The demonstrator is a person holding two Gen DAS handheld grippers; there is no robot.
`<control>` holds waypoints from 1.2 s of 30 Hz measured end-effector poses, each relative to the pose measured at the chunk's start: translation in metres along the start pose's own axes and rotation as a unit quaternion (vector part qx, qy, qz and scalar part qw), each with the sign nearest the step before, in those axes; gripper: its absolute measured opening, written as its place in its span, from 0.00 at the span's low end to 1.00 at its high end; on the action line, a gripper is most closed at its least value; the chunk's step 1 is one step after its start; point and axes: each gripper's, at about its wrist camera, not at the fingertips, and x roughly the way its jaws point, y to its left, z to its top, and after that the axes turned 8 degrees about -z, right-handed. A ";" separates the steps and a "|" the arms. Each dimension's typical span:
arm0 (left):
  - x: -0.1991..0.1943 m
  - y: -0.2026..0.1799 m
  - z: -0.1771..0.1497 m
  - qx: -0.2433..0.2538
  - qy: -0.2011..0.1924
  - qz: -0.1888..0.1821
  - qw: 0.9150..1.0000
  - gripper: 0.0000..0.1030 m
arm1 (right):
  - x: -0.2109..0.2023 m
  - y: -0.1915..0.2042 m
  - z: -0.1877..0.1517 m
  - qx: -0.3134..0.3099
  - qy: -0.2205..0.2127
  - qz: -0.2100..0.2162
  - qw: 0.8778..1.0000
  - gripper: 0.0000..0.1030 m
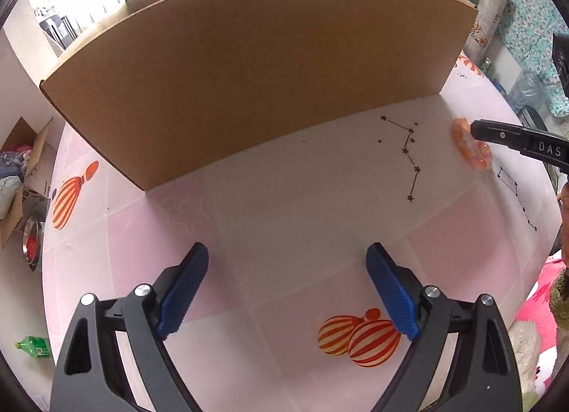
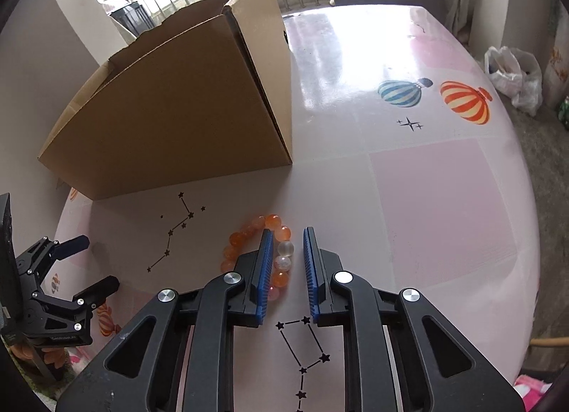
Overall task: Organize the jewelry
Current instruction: 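Withdraw both grippers and move them toward the pink-orange bead bracelet, then close the right gripper on the pink-orange bead bracelet while the left gripper approaches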
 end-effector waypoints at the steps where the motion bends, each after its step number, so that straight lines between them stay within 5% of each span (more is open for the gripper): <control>1: 0.000 0.001 0.000 -0.004 -0.001 -0.001 1.000 0.87 | 0.000 0.001 0.001 -0.005 0.000 -0.004 1.000 0.12; 6: 0.002 0.007 0.000 -0.018 0.000 0.001 1.000 0.90 | 0.001 0.013 -0.001 -0.030 -0.002 -0.014 0.999 0.07; 36: 0.007 0.019 0.001 -0.055 -0.003 0.010 0.998 0.94 | -0.001 0.078 -0.026 -0.092 0.030 0.095 0.991 0.07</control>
